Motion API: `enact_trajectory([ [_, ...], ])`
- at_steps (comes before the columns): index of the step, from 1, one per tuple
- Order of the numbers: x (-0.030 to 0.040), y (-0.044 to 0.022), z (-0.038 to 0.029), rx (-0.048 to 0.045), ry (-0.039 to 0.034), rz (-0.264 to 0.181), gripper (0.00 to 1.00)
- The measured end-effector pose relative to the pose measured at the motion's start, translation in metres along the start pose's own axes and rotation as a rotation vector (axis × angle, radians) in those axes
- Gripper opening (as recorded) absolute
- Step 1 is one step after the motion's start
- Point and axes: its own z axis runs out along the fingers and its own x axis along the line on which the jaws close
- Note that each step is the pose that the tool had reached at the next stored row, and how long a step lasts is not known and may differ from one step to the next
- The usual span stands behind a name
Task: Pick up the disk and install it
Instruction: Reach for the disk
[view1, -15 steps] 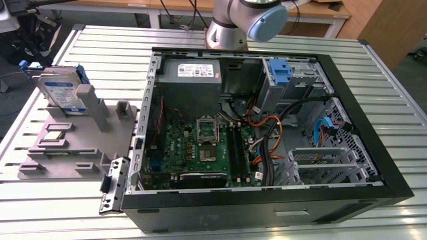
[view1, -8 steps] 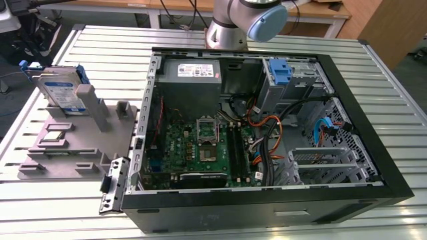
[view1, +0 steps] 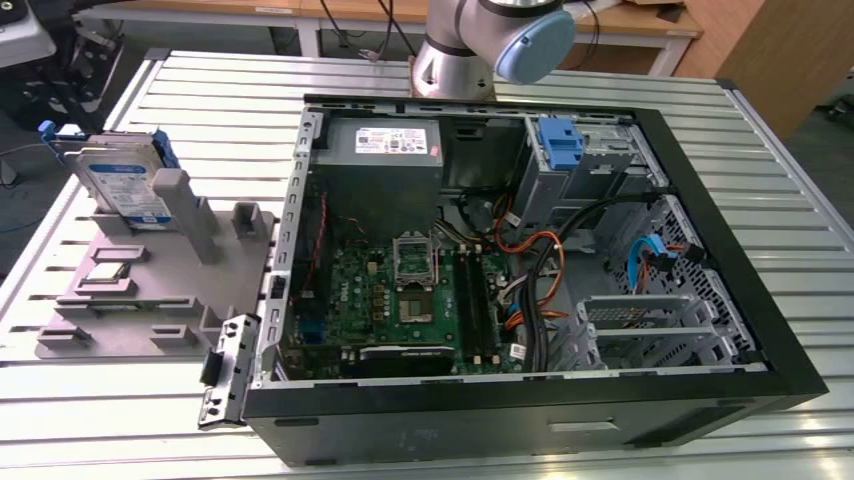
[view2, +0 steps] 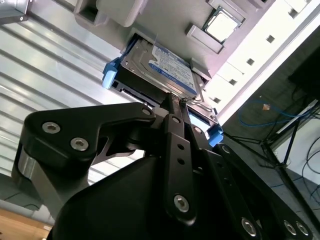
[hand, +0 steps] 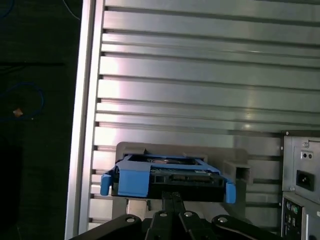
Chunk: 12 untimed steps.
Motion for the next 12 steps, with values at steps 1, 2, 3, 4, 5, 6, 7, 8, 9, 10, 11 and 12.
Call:
enact_trajectory([
  [1,0.0000,0.0000,0.0001,-0.0004,0.0007,-0.017,0.10],
  [2,0.0000,0.0000,0.0001,-0.0009,0.0015,-0.032,0.10],
  [3,0.0000,0.0000,0.0001,-0.0012,0.0020,-0.045,0.10],
  [4,0.0000,0.0000,0.0001,-0.0013,0.0022,-0.050,0.10],
  [5,0.0000,0.0000,0.0001,-0.0013,0.0022,-0.050,0.10],
  [6,0.0000,0.0000,0.0001,-0.0014,0.0022,-0.050,0.10],
  [7,0.0000,0.0000,0.0001,-0.0014,0.0022,-0.050,0.10],
  [8,0.0000,0.0000,0.0001,-0.0013,0.0022,-0.050,0.10],
  [9,0.0000,0.0000,0.0001,-0.0014,0.0022,-0.050,0.10],
  [10,0.0000,0.0000,0.0001,-0.0014,0.0022,-0.051,0.10],
  [11,0.0000,0.0000,0.0001,-0.0015,0.0025,-0.055,0.10],
  [12,0.0000,0.0000,0.0001,-0.0020,0.0029,-0.064,0.10],
])
